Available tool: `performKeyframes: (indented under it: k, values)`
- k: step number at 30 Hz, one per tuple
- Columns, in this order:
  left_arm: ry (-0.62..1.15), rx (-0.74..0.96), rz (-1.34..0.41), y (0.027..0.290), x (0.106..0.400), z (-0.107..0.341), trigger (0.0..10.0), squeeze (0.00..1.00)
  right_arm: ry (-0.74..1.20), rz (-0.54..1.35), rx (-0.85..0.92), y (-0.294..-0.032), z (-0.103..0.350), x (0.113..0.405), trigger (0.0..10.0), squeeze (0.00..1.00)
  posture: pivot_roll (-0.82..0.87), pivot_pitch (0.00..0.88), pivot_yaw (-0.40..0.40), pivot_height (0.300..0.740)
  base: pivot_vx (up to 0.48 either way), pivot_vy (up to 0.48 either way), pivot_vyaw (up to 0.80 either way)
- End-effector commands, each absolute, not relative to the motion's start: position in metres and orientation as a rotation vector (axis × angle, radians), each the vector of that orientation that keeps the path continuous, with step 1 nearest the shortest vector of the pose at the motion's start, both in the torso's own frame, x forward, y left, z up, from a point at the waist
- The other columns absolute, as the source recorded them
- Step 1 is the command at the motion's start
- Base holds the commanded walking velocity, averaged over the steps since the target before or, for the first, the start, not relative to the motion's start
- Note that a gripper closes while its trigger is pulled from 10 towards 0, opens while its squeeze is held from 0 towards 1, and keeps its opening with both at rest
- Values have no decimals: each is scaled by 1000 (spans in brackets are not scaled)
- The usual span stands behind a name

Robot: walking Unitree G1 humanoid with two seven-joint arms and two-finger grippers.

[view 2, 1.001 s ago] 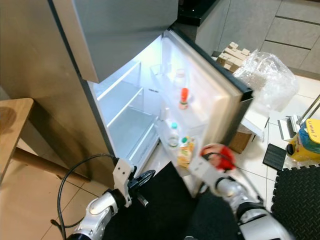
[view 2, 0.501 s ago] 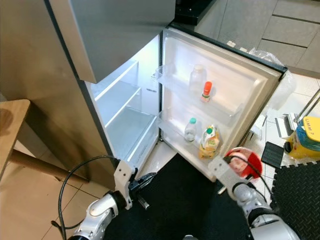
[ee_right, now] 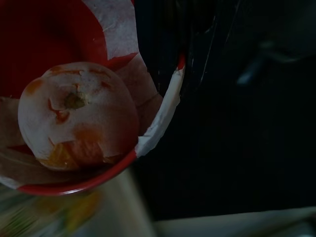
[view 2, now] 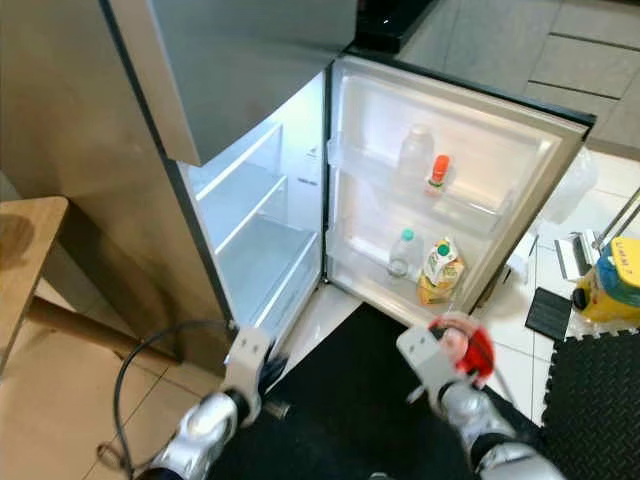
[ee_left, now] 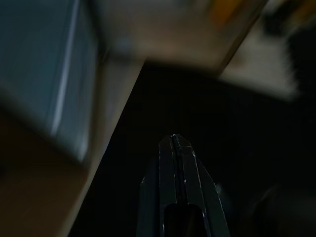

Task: Restocking fridge

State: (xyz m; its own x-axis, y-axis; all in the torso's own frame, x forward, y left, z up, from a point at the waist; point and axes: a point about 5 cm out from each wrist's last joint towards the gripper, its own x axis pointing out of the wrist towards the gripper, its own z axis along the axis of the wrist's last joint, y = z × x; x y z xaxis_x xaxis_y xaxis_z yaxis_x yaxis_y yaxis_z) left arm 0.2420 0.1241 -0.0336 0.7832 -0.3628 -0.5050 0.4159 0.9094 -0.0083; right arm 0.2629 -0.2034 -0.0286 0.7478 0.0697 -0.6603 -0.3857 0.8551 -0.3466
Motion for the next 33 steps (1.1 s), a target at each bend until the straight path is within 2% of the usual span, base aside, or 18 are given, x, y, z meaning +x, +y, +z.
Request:
performKeyframes:
  k: [1,4,8,13,21,27,33]
  values:
    - [609,121,-325,144,225,-49,10000,0,710,258,-447,-201,-36,253,10000,0,-136,100,-12,700,0,0,0]
    - [595,64,-254,155,213,-52,10000,0,695,306,-382,-186,-45,241,10000,0,-125,100,-7,700,0,0,0]
    - [579,52,-211,162,208,-54,10000,0,691,339,-326,-180,-48,236,10000,0,-123,94,-9,700,0,0,0]
    - [608,23,-77,172,209,-57,10000,0,671,340,-298,-177,-47,236,10000,0,-119,77,-19,700,0,0,0]
    - [621,28,-73,170,215,-55,10000,0,660,353,-312,-176,-47,237,10000,0,-106,63,-35,700,0,0,0]
    - [613,68,-156,160,212,-57,10000,0,658,389,-345,-171,-48,235,10000,0,-102,71,-32,700,0,0,692]
    - [596,80,-133,162,210,-57,10000,0,661,399,-358,-172,-49,233,10000,0,-105,84,-28,700,0,0,800]
